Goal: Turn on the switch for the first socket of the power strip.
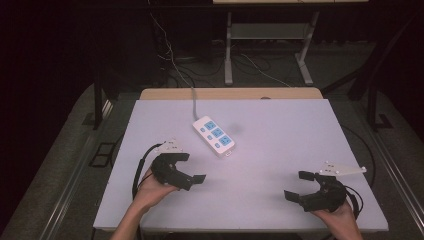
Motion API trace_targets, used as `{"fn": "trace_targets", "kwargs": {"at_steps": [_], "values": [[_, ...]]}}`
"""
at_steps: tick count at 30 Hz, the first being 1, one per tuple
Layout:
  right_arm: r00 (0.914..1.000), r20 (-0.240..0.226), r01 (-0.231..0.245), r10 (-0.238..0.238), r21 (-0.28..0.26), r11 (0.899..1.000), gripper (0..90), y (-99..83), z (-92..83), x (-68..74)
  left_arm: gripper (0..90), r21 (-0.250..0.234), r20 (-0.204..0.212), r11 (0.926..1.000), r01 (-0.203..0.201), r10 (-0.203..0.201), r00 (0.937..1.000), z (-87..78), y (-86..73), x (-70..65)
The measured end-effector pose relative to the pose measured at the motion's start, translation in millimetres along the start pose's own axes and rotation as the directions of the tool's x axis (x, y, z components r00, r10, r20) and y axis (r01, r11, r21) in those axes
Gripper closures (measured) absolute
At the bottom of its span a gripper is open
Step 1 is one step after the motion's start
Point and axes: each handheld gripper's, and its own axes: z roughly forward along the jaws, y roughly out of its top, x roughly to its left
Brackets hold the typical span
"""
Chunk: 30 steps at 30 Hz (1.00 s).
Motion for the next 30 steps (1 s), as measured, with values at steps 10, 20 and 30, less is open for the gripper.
{"fn": "trace_targets", "kwargs": {"at_steps": [10, 20, 30], "values": [[1.0, 0.001, 0.003, -0.003, 0.004, 1.0, 0.7, -0.1, 0.6, 0.1, 0.0, 0.013, -0.011, 0.9999, -0.001, 0.002, 0.9999, -1.7, 9.0, 6.2], [1.0, -0.001, 0.002, -0.002, 0.008, 1.0, 0.7, -0.2, 1.1, -0.4, 0.0, 0.022, -0.022, 0.9997, -0.004, 0.005, 0.9997, -2.2, 22.2, 14.3], [1.0, 0.0, 0.0, 0.0, 0.01, 1.0, 0.7, -0.5, 1.0, -1.0, 0.0, 0.037, -0.037, 0.9993, -0.008, 0.01, 0.9993, -3.5, 35.0, 24.2]]}}
